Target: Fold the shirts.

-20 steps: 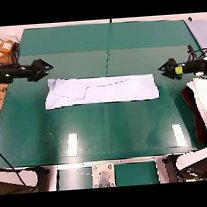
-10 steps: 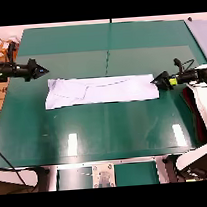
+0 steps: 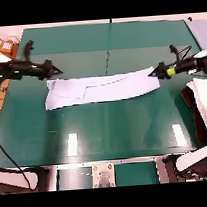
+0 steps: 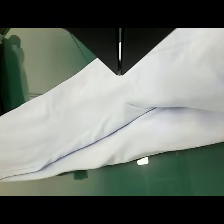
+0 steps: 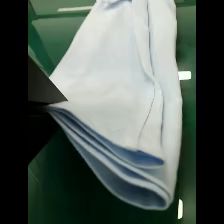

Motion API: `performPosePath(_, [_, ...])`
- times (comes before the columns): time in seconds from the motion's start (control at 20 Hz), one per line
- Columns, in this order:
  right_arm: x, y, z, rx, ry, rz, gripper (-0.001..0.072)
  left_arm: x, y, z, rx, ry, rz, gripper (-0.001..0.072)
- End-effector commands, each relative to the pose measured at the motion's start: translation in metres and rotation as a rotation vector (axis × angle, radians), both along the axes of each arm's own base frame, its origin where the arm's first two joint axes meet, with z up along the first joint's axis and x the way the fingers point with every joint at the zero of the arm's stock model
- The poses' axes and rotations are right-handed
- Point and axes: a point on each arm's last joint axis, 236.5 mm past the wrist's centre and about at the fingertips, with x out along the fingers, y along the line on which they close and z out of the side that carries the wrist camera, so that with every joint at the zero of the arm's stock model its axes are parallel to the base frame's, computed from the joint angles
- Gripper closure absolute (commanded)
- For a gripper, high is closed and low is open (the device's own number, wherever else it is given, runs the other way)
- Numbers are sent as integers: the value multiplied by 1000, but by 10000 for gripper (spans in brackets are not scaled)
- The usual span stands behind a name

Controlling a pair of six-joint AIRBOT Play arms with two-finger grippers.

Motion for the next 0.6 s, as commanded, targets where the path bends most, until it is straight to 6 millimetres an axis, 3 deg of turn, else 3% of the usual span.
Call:
performPosePath(0.0, [-21, 17, 88, -13, -97, 46, 696, 7, -80, -13, 59, -107, -48, 683])
performPosePath(0.15, [-41, 37, 142, -43, -196, 71, 696, -4, -167, -47, 69, -138, -78, 682])
performPosePath(0.3, [-54, 49, 170, -64, -268, 91, 695, -38, -243, -82, 4, -73, -105, 682])
performPosePath(0.4, [-57, 50, 174, -61, -263, 83, 695, -53, -276, -98, -45, -26, -72, 682])
performPosePath(0.55, [-58, 53, 173, -60, -262, 93, 696, -67, -302, -115, -62, 2, -67, 682])
